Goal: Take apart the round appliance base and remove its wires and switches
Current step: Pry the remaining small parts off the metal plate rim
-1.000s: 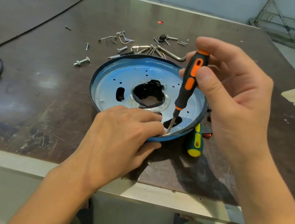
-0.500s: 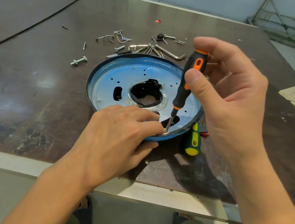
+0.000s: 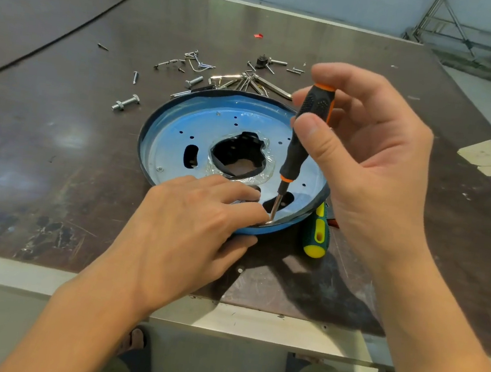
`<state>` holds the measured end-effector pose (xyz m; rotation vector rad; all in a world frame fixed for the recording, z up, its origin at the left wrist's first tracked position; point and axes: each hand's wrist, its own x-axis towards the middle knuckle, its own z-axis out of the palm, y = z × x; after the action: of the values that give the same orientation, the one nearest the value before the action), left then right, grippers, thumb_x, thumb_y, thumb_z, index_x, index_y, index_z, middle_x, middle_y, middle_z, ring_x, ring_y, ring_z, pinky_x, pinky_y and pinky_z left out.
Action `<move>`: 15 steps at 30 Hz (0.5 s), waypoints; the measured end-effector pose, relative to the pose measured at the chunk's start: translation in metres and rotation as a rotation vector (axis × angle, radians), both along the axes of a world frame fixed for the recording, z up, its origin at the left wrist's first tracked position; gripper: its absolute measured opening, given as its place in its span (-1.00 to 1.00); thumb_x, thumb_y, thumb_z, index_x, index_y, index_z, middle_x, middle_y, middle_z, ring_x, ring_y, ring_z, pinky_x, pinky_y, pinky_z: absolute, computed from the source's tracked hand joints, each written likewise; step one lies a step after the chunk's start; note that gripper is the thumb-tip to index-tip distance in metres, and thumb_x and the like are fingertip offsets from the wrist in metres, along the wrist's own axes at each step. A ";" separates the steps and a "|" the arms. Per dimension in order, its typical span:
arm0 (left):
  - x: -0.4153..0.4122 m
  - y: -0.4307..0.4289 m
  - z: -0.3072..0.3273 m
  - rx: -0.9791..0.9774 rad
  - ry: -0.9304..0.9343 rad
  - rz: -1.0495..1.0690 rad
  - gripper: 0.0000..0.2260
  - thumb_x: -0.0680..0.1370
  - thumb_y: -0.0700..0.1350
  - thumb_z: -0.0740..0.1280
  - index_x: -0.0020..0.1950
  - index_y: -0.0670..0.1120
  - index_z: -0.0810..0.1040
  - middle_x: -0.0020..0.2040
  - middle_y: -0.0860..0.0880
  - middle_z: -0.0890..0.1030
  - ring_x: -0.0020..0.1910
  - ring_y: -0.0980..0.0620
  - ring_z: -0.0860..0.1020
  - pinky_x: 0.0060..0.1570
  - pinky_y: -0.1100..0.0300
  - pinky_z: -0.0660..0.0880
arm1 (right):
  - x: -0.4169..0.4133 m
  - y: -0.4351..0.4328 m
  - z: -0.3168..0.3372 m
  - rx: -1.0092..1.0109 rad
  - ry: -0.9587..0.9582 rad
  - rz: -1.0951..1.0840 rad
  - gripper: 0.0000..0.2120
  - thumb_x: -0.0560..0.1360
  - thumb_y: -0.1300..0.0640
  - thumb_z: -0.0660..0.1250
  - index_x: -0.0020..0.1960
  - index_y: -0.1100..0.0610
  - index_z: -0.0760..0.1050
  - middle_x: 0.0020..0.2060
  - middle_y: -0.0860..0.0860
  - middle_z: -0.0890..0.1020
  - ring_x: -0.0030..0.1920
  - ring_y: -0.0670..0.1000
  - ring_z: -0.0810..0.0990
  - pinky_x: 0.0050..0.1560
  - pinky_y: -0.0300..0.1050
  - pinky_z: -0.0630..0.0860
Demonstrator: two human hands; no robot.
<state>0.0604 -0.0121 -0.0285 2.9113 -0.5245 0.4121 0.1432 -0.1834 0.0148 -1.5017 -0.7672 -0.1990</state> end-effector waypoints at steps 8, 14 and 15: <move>0.000 0.000 0.001 -0.001 -0.021 -0.011 -0.79 0.49 0.06 0.37 0.10 0.12 0.65 0.16 0.09 0.64 0.02 0.02 0.63 -0.24 0.10 0.57 | 0.004 -0.003 0.000 -0.017 0.063 0.076 -0.68 0.67 0.39 0.16 0.41 0.26 0.37 0.20 0.23 0.62 0.08 0.14 0.70 0.12 -0.03 0.62; 0.001 0.002 -0.001 0.002 -0.008 -0.019 -0.79 0.50 0.07 0.35 0.10 0.12 0.65 0.19 0.08 0.63 0.04 0.02 0.62 -0.23 0.10 0.57 | -0.002 0.000 0.000 0.007 0.094 0.067 -0.62 0.54 0.30 0.45 0.29 0.13 0.42 0.10 0.15 0.67 0.08 0.17 0.69 -0.08 -0.01 0.65; 0.002 0.002 -0.001 0.003 0.000 -0.017 -0.79 0.51 0.08 0.35 0.11 0.13 0.64 0.20 0.08 0.63 0.06 0.02 0.62 -0.22 0.10 0.57 | -0.002 0.000 -0.001 0.008 0.091 0.058 -0.62 0.54 0.32 0.45 0.28 0.13 0.42 0.09 0.15 0.67 0.06 0.17 0.69 -0.13 0.00 0.65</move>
<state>0.0620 -0.0097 -0.0300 2.9072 -0.5496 0.4100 0.1407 -0.1833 0.0143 -1.4686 -0.7353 -0.0898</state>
